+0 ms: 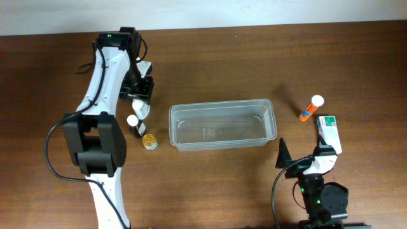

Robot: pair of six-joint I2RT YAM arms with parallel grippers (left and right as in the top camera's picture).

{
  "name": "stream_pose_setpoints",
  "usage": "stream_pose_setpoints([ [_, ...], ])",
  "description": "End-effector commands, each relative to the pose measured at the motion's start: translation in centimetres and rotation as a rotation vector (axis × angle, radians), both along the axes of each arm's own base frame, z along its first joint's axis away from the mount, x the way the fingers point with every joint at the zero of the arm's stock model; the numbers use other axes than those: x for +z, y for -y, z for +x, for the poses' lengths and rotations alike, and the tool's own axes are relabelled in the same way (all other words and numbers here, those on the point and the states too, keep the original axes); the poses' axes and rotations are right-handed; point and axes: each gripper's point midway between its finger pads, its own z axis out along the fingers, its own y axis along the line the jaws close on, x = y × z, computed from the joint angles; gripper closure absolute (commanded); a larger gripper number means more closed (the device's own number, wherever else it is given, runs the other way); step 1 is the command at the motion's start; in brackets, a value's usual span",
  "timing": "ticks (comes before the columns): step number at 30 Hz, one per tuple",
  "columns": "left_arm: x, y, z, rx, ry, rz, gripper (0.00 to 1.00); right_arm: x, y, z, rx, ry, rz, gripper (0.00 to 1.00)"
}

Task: Pack container
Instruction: 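Lift the white spray bottle and carry it over the container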

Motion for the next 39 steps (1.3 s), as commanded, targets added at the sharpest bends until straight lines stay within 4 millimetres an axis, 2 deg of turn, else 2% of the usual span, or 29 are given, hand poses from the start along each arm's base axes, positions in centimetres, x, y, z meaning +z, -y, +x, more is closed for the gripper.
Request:
stream_pose_setpoints([
  [1, -0.3, -0.1, -0.1, -0.008, -0.004, 0.007, 0.57, -0.4, 0.0, 0.0, -0.004, -0.009, -0.005, 0.02],
  [3, -0.3, -0.1, 0.0, -0.008, -0.001, 0.007, 0.64, -0.4, 0.0, 0.0, -0.003, -0.009, -0.005, 0.02],
  [8, -0.3, -0.1, 0.0, -0.008, -0.004, 0.007, 0.65, -0.4, 0.0, 0.0, -0.004, -0.009, -0.005, 0.02],
  [11, -0.3, -0.1, 0.0, -0.009, -0.003, 0.008, 0.78, -0.4, 0.0, 0.0, -0.004, -0.009, -0.005, 0.02],
  [14, 0.1, -0.5, 0.3, -0.01, 0.012, 0.03, 0.85, -0.4, 0.0, 0.0, -0.003, -0.009, -0.005, 0.02],
  [17, 2.8, -1.6, 1.6, -0.014, 0.082, 0.097, 0.9, -0.4, 0.0, 0.0, -0.003, -0.009, -0.005, 0.02],
  [20, 6.5, -1.5, 3.0, -0.055, 0.176, 0.093, 0.91, -0.4, 0.0, 0.0, -0.003, -0.009, -0.005, 0.02],
  [21, 9.4, -0.8, 3.9, -0.061, 0.258, 0.065, 0.9, -0.4, 0.0, 0.0, -0.004, -0.009, -0.005, 0.02],
  [22, 10.8, 0.0, 4.3, -0.071, 0.301, 0.03, 0.9, -0.4, 0.0, 0.0, -0.004, -0.009, -0.005, 0.02],
  [25, 14.6, 3.6, 4.6, -0.242, 0.408, -0.129, 0.91, -0.4, 0.0, 0.0, -0.003, -0.009, -0.005, 0.02],
  [28, 17.3, 6.8, 3.7, -0.417, 0.477, -0.258, 0.91, -0.4, 0.0, 0.0, -0.004, -0.009, -0.005, 0.02],
  [31, 18.6, 8.7, 1.9, -0.564, 0.487, -0.31, 0.92, -0.4, 0.0, 0.0, -0.003, -0.009, -0.005, 0.02],
  [33, 19.4, 10.6, 0.2, -0.682, 0.485, -0.378, 0.92, -0.4, 0.0, 0.0, -0.003, -0.009, -0.005, 0.02],
  [36, 20.0, 12.6, -0.8, -0.724, 0.494, -0.419, 0.99, -0.4, 0.0, 0.0, -0.003, -0.009, -0.005, 0.02],
  [39, 20.1, 14.5, -1.6, -0.77, 0.486, -0.417, 1.0, -0.4, 0.0, 0.0, -0.003, -0.009, -0.005, 0.02],
])
